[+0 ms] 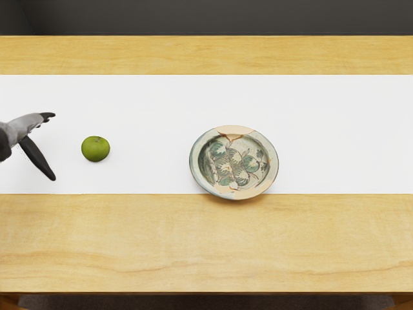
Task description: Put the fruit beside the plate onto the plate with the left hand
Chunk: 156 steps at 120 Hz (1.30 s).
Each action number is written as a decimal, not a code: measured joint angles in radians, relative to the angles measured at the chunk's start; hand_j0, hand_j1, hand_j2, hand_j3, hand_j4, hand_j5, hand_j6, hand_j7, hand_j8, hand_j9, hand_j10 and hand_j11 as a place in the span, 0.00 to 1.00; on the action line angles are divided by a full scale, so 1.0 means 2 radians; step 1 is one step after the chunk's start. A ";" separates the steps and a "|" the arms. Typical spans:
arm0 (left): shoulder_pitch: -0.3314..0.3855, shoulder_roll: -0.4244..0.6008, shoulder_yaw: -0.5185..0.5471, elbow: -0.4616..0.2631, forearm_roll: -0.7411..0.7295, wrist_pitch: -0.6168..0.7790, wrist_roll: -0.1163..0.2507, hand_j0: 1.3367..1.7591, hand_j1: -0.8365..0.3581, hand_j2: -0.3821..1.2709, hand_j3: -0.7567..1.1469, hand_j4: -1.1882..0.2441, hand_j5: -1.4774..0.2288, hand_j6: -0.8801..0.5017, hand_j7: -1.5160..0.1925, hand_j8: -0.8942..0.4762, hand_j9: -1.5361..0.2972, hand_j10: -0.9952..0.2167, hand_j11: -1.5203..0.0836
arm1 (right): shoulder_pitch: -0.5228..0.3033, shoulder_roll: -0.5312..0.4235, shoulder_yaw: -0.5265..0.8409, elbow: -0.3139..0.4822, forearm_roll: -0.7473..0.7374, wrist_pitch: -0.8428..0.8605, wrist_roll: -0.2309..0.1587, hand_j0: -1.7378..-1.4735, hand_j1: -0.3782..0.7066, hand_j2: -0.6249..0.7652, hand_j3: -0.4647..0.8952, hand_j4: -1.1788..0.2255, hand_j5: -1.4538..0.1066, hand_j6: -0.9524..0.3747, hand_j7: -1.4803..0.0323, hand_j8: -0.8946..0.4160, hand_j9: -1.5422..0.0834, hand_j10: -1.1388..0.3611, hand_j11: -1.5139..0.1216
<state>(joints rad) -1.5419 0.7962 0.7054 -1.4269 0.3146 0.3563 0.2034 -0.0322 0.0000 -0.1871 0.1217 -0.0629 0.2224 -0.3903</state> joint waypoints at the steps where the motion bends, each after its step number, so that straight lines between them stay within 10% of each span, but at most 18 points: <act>1: -0.001 -0.001 0.001 0.000 0.000 0.001 0.000 0.76 0.98 0.23 0.40 0.82 0.86 0.63 0.88 0.64 0.83 0.81 0.94 | 0.000 0.000 0.000 0.000 0.000 0.000 0.000 0.30 0.03 0.45 0.34 0.84 0.93 0.72 0.98 0.68 0.95 0.76 0.93; 39: -0.022 -0.089 0.018 0.011 -0.045 0.034 0.003 0.76 0.98 0.23 0.40 0.82 0.85 0.62 0.87 0.64 0.83 0.81 0.93 | 0.000 0.000 0.000 0.000 0.000 0.000 0.000 0.30 0.03 0.45 0.34 0.84 0.93 0.72 0.98 0.68 0.95 0.76 0.93; 156: 0.020 -0.145 0.014 0.027 -0.054 0.108 0.003 0.76 0.67 0.27 0.40 0.60 0.62 0.40 0.64 0.42 0.61 0.56 0.69 | 0.000 0.000 0.000 0.000 0.000 0.000 0.000 0.30 0.03 0.45 0.34 0.84 0.93 0.72 0.98 0.68 0.95 0.76 0.93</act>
<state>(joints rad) -1.5027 0.5064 0.7339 -1.3734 0.2073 0.5727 0.2086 -0.0322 0.0000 -0.1871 0.1216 -0.0629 0.2224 -0.3906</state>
